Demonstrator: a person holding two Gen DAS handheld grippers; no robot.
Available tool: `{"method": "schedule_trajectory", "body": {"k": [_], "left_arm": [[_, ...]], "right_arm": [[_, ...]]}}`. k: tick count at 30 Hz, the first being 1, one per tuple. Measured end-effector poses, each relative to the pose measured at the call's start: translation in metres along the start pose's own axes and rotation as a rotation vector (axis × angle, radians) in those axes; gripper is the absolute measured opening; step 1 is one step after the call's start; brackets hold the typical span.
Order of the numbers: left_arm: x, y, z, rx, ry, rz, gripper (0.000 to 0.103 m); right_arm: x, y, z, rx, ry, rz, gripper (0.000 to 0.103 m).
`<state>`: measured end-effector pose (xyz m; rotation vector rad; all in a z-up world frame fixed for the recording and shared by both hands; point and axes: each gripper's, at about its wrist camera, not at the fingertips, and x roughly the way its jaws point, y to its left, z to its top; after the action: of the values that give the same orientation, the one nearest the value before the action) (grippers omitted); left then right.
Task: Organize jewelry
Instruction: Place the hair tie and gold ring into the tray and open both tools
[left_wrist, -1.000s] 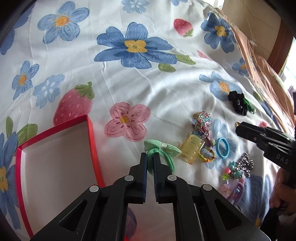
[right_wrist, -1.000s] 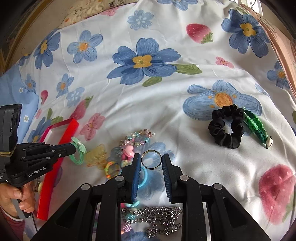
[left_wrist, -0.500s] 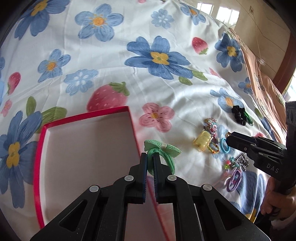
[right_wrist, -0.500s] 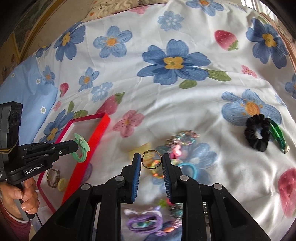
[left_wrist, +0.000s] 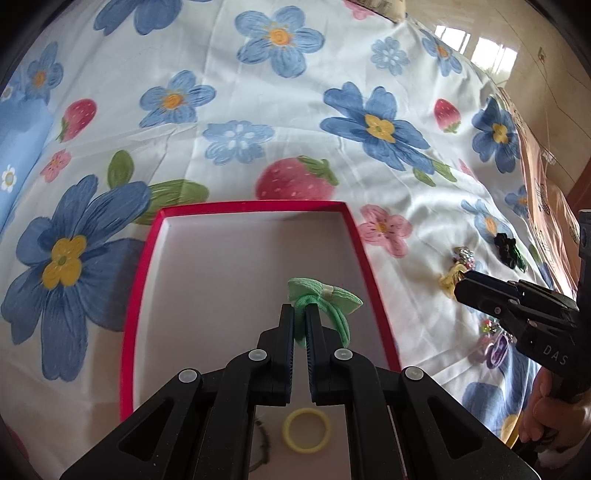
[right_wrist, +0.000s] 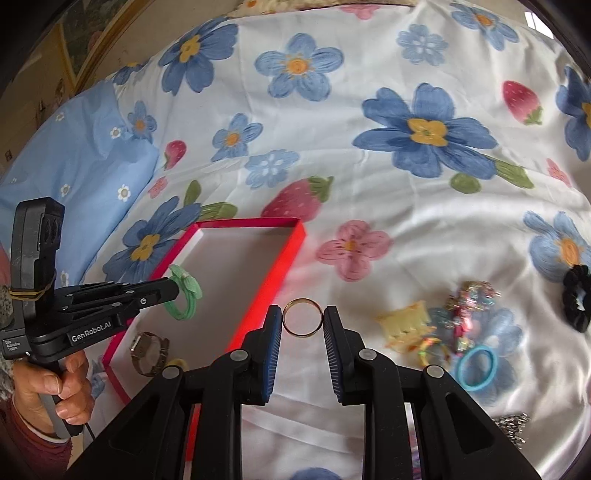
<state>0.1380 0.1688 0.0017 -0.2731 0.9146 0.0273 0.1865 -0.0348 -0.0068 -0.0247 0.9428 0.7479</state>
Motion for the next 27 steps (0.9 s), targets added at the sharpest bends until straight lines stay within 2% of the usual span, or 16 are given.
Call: {"method": "schedule_trajectory", "body": {"k": [13,18,27], "left_arm": [[0.015,0.046,0.007,-0.083,0.021,0.052,0.005],[0.039,0.064,0.015,-0.12,0.052,0.055,0.005],[0.075,0.07,0.02,-0.117,0.116,0.079,0.006]], "right_arm": [[0.056,0.067,0.019,-0.113,0.067,0.085,0.023],[0.088,0.077,0.022,-0.148,0.126,0.075,0.023],[0.125,0.088,0.022,-0.236,0.219,0.023,0.023]]}}
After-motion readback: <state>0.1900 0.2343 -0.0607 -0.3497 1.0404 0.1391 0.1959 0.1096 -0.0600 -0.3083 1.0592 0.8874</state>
